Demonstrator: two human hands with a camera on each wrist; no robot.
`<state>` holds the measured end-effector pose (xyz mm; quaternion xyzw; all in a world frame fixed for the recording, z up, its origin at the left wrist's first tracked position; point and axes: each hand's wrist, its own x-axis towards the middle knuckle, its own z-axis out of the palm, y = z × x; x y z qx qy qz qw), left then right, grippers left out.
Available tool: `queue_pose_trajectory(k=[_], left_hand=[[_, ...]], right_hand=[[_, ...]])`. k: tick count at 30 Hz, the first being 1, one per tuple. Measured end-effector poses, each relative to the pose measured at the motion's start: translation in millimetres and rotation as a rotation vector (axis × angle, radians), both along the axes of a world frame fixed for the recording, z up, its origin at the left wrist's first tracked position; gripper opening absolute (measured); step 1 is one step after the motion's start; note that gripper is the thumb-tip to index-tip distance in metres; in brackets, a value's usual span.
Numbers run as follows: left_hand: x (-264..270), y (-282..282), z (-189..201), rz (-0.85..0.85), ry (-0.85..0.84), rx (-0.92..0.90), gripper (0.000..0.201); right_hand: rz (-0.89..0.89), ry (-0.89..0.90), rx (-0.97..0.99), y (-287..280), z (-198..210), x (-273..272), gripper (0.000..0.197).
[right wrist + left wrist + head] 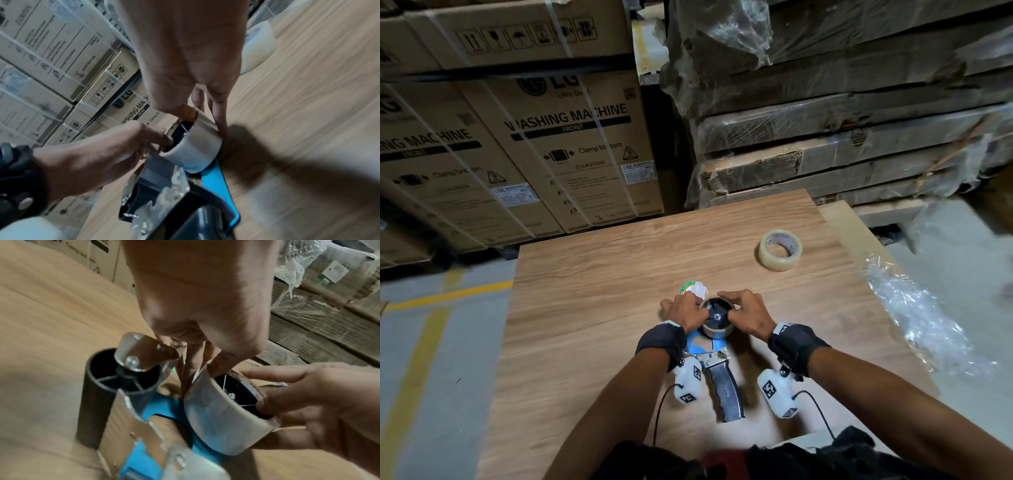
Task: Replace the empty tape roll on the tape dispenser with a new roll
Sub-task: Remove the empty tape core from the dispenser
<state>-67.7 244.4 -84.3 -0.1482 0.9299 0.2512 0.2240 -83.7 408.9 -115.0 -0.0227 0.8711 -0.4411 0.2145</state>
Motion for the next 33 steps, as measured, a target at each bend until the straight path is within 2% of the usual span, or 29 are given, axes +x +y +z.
queue_pose_trajectory(k=[2, 6, 10, 13, 16, 18, 21, 28, 33], left_hand=[[0, 2, 1, 0.030, 0.015, 0.010, 0.024], [1, 6, -4, 0.105, 0.015, 0.040, 0.037], [4, 10, -3, 0.161, 0.043, 0.066, 0.037], [5, 12, 0, 0.177, 0.047, 0.080, 0.040], [3, 9, 4, 0.152, 0.017, 0.044, 0.029], [1, 4, 6, 0.097, 0.010, 0.023, 0.025], [2, 2, 5, 0.055, 0.010, -0.005, 0.029], [3, 11, 12, 0.094, 0.037, -0.007, 0.030], [6, 9, 11, 0.097, 0.048, -0.007, 0.035]], right_hand=[[-0.055, 0.006, 0.001, -5, -2, 0, 0.068], [-0.168, 0.012, 0.004, -12, -22, 4, 0.065], [-0.210, 0.073, -0.004, -18, -10, 14, 0.055], [-0.173, 0.107, 0.029, -17, -5, 15, 0.052], [-0.101, 0.083, 0.051, -10, -3, 8, 0.053], [-0.022, 0.070, 0.059, -4, 0, 7, 0.062], [0.067, 0.069, 0.062, 2, 1, 11, 0.077], [-0.073, 0.087, 0.016, -6, 5, 7, 0.074], [-0.036, 0.112, 0.013, -4, 2, 8, 0.075]])
